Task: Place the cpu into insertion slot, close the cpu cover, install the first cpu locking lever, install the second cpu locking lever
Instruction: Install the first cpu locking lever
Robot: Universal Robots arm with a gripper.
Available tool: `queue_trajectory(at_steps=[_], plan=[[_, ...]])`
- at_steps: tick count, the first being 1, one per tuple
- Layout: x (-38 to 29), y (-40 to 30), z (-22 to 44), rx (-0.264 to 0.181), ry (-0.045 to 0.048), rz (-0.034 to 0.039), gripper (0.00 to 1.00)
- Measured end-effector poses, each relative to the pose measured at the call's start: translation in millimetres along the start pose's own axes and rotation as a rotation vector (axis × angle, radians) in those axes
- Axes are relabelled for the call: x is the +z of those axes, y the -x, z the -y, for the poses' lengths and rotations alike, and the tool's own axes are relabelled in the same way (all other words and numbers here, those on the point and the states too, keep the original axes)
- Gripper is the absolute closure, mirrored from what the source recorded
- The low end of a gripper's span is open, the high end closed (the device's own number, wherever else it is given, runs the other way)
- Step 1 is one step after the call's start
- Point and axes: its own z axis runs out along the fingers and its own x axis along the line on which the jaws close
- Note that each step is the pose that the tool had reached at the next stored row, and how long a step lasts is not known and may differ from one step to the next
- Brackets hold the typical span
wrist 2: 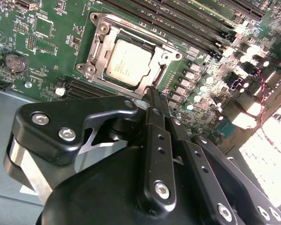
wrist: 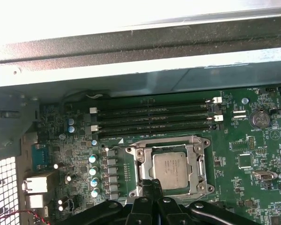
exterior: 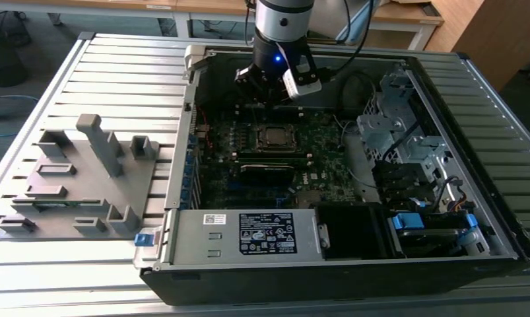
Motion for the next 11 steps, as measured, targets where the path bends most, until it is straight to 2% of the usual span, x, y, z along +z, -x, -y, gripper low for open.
queue_trajectory(at_steps=[11], plan=[[-0.5,-0.1,0.0,0.000,-0.0002,-0.0016,0.90]])
